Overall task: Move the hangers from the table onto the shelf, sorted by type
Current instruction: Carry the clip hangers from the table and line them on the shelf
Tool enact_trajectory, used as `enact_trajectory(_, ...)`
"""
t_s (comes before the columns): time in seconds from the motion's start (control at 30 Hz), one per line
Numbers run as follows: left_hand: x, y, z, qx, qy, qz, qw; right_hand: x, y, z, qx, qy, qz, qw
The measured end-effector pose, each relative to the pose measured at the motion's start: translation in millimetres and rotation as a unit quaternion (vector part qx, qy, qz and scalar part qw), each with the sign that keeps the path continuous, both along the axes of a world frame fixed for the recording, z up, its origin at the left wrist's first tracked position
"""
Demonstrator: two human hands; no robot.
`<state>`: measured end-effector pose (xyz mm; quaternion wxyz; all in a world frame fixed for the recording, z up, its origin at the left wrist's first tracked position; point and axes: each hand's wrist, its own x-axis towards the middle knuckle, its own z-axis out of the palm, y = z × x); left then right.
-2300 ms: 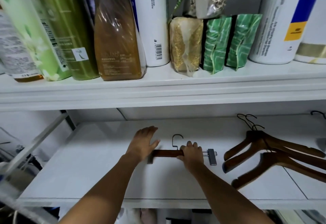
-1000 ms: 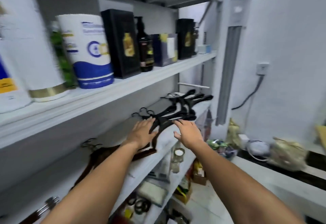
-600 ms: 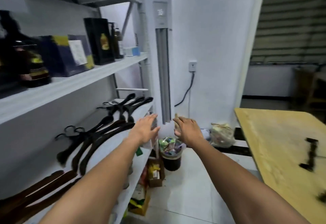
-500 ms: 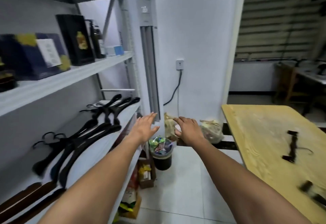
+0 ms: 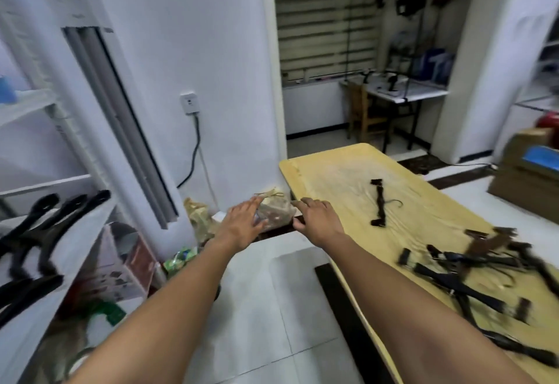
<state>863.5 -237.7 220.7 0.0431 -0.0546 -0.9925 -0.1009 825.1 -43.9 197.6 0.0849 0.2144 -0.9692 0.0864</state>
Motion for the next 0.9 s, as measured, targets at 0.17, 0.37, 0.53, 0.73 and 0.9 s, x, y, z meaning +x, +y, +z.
enact_trajectory(0.17,-60.7,55.4,-9.9,0.014,0.003,-0.087,0.996,-18.6,71.6,-20.0,0.016,-0.044,-0.092,0.995)
enact_trajectory(0.37,-128.3,125.8,-16.9,0.006,-0.014,-0.184,0.983,-40.2,136.4,-24.8,0.005,-0.058,-0.188,0.980)
enact_trajectory(0.53,-170.0,192.6,-10.5,0.006,-0.017,-0.266,0.964,-50.5,190.1,-15.9,0.006,-0.059,-0.284,0.957)
enact_trajectory(0.73,-206.2,263.0,-13.7,0.002,-0.025,-0.358,0.933,-43.8,249.8,-21.8,-0.004,-0.075,-0.391,0.917)
enact_trajectory(0.9,-225.4,313.5,-25.0,-0.003,-0.043,-0.417,0.908,-40.2,284.9,-32.5,-0.019,-0.096,-0.471,0.877)
